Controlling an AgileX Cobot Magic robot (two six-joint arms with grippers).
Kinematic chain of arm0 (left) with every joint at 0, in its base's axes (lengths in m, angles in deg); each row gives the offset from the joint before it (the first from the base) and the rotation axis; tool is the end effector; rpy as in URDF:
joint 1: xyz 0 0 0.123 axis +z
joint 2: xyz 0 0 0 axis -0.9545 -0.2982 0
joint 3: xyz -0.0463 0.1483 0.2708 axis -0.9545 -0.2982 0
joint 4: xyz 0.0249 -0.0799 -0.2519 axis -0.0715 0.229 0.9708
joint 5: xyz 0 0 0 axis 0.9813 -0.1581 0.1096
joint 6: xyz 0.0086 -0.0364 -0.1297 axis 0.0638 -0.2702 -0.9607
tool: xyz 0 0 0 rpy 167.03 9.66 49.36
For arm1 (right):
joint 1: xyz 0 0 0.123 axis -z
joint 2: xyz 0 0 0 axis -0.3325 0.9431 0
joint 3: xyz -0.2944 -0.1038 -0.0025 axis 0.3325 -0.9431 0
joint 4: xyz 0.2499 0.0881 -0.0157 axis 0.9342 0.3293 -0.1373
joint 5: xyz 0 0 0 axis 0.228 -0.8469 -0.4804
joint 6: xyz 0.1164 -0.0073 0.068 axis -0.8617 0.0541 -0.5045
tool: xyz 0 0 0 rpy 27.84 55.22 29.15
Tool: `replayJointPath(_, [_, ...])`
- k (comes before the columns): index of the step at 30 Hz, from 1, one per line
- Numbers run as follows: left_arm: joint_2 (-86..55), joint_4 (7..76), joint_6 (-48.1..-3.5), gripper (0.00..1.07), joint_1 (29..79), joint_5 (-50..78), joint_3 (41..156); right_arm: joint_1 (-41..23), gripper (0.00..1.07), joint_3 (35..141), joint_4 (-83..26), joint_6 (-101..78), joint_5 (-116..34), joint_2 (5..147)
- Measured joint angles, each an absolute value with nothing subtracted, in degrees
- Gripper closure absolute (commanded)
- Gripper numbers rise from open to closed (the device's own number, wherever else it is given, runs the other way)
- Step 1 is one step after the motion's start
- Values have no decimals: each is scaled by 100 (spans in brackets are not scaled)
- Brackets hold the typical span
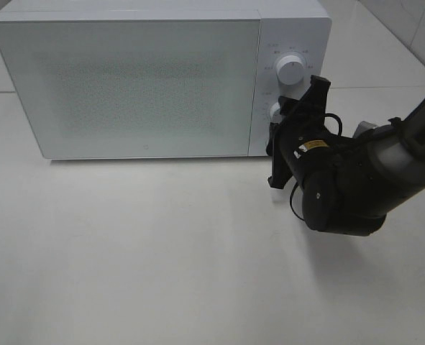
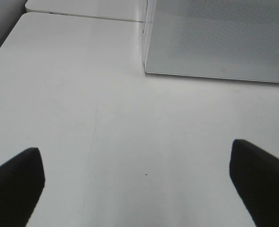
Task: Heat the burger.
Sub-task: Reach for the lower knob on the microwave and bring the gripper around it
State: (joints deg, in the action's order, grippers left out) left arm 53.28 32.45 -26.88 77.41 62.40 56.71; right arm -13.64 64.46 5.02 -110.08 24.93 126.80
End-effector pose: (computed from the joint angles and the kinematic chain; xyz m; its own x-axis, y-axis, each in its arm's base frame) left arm 0.0199 -0.0091 0.2662 -0.4361 -0.0356 -0.8992 -0.0113 0.9994 -0.0340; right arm 0.3811 0.1638 0.1223 -0.0051 0.9652 0.2613 0.0788 -0.2601 0.9624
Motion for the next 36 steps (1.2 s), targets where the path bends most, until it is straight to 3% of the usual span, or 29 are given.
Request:
replayJointPath(20, [5328, 3245, -2688, 4, 7741, 6240, 5671, -1364, 94, 6446, 502, -11008, 2493, 12680])
replayJointPath(23, [5328, 3245, -2688, 4, 7741, 6240, 5671, -1364, 85, 6446, 514, -10854, 2493, 12680])
replayJointPath(25, [5328, 3245, -2688, 4, 7741, 6240, 5671, -1375, 71, 6446, 565, -10647, 2493, 12680])
replayJointPath(26, [5328, 3245, -2688, 4, 7741, 6240, 5671, -1375, 71, 6446, 565, -10647, 2493, 12680])
replayJointPath(27, [5328, 3245, -2688, 4, 7741, 6240, 5671, -1375, 63, 6446, 571, -10550, 2493, 12680])
replayJointPath(28, [5328, 3245, -2688, 4, 7741, 6240, 5671, -1375, 63, 6446, 571, -10550, 2493, 12680])
replayJointPath(30, [5328, 3245, -2688, 4, 7741, 6240, 5671, -1375, 51, 6446, 571, -10470, 2493, 12680])
replayJointPath(36, [5328, 3245, -2688, 4, 7741, 6240, 5671, -1410, 36, 6446, 554, -10206, 2390, 12680])
